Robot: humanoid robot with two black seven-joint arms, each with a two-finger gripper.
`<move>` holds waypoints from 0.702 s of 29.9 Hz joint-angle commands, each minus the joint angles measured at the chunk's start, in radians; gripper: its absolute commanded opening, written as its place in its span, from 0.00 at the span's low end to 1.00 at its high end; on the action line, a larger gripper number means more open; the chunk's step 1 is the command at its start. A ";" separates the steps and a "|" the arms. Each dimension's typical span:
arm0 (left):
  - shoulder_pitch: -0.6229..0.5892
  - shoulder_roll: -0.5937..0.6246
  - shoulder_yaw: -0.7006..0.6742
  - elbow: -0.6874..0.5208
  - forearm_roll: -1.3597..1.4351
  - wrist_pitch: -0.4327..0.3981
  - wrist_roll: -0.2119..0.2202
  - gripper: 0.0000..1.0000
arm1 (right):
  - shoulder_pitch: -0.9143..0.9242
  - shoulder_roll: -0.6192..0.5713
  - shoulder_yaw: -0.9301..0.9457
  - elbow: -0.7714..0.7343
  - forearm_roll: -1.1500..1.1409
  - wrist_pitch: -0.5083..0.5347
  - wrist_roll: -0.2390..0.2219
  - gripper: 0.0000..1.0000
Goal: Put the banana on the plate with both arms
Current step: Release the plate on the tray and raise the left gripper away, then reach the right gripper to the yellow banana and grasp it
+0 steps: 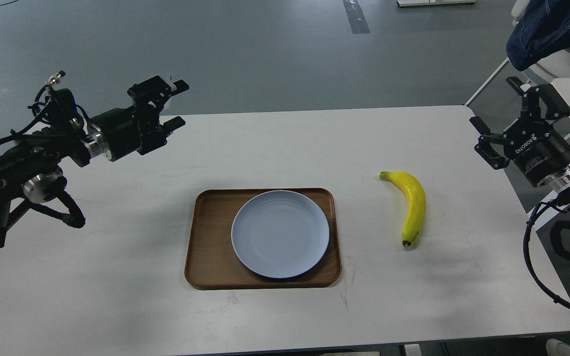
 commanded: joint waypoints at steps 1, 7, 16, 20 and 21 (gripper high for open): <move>0.131 0.010 -0.166 0.006 -0.104 -0.024 0.000 0.98 | 0.000 -0.002 -0.010 0.000 -0.008 0.000 0.000 1.00; 0.224 -0.001 -0.309 0.015 -0.109 -0.054 0.000 0.98 | 0.013 -0.083 -0.100 0.008 -0.026 0.000 0.000 1.00; 0.222 -0.018 -0.306 0.015 -0.095 -0.054 0.000 0.98 | 0.222 -0.182 -0.304 0.009 -0.446 0.000 0.000 1.00; 0.221 -0.017 -0.306 0.015 -0.095 -0.054 0.000 0.98 | 0.346 -0.183 -0.432 0.001 -0.613 0.000 0.000 1.00; 0.221 -0.015 -0.306 0.015 -0.095 -0.054 0.000 0.98 | 0.398 -0.180 -0.499 -0.002 -0.679 0.000 0.000 1.00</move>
